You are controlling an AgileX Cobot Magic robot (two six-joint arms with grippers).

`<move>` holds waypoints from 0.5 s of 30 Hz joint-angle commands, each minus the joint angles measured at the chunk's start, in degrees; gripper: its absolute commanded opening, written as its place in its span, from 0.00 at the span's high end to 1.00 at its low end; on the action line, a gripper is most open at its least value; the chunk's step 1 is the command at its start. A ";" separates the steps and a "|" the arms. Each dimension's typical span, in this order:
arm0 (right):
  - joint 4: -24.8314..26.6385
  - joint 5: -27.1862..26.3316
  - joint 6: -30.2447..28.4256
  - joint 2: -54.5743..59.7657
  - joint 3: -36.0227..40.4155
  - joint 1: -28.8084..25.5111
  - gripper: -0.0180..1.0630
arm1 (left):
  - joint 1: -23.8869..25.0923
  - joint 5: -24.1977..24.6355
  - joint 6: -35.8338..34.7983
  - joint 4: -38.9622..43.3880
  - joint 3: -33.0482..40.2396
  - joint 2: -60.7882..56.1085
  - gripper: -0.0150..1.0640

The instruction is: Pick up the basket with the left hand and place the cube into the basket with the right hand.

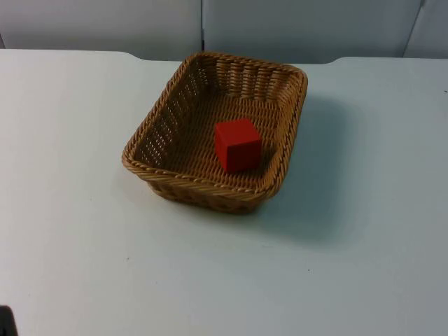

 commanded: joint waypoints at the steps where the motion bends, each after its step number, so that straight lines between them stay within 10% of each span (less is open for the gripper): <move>1: 1.14 -0.28 0.31 -0.05 0.44 0.05 0.97 | -0.43 -0.37 -1.09 0.22 0.15 -0.57 0.16; 4: 2.04 -0.28 -0.13 -0.05 1.30 0.05 0.92 | -0.60 -0.37 -2.95 -0.28 0.15 -1.35 0.29; 7: 2.74 -0.28 -0.13 -0.93 4.80 0.05 0.92 | -5.67 -0.37 -2.93 -0.14 0.15 -3.34 0.75; 10: 4.13 -0.28 -0.01 -2.90 10.56 0.05 0.92 | -10.45 -0.37 -2.93 4.16 0.27 -5.33 0.99; 15: 6.18 -0.28 -0.22 -7.84 22.22 0.05 0.93 | -12.36 -0.37 -8.50 10.53 0.27 -9.66 0.99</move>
